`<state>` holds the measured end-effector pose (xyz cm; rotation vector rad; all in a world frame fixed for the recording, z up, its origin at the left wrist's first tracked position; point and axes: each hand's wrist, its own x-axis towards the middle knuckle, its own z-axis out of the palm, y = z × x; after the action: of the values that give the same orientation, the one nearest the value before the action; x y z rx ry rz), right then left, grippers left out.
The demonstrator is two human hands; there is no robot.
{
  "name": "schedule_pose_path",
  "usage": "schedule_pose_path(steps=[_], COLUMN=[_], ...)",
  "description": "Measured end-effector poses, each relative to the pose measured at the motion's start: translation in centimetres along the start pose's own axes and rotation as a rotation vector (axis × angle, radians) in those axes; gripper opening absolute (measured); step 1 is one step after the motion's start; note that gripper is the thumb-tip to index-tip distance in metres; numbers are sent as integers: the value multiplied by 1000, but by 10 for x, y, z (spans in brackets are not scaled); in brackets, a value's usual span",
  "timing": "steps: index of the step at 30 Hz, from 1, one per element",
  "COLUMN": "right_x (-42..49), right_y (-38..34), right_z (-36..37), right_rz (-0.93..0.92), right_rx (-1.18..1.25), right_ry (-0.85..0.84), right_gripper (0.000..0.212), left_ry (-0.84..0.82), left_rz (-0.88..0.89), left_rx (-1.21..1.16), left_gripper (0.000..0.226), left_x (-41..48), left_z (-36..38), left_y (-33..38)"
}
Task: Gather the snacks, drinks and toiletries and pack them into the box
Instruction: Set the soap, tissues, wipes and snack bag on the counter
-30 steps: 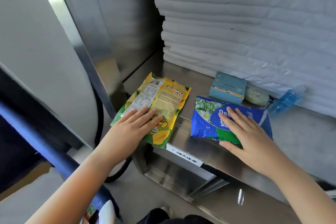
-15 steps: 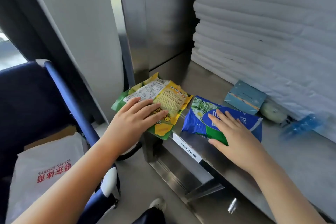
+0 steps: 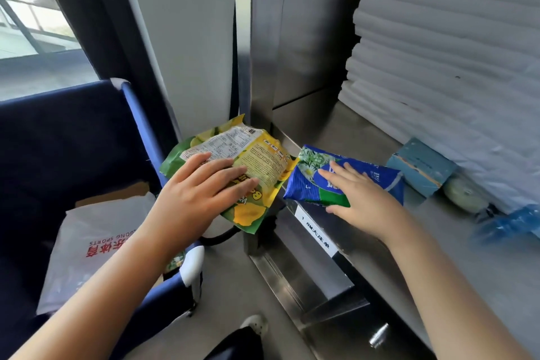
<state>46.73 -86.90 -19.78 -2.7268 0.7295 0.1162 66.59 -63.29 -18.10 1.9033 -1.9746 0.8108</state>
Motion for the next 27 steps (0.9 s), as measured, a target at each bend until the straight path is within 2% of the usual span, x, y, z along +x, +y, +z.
schedule_pose_path(steps=[4, 8, 16, 23, 27], right_x=[16, 35, 68, 95, 96], right_y=[-3, -4, 14, 25, 29], right_z=[-8, -14, -37, -42, -36], right_rz=[-80, -199, -160, -130, -72], right_rx=[2, -26, 219, 190, 1], right_ry=[-49, -73, -150, -142, -46], right_gripper=[74, 66, 67, 64, 72], left_ry=[1, 5, -12, -22, -41], left_rz=[-7, -37, -60, -51, -47], left_rx=[28, 35, 37, 26, 21], left_gripper=[30, 29, 29, 30, 32], left_x=[-9, -20, -28, -18, -15], left_z=[-8, -12, -15, -18, -19], left_y=[1, -3, -3, -4, -4])
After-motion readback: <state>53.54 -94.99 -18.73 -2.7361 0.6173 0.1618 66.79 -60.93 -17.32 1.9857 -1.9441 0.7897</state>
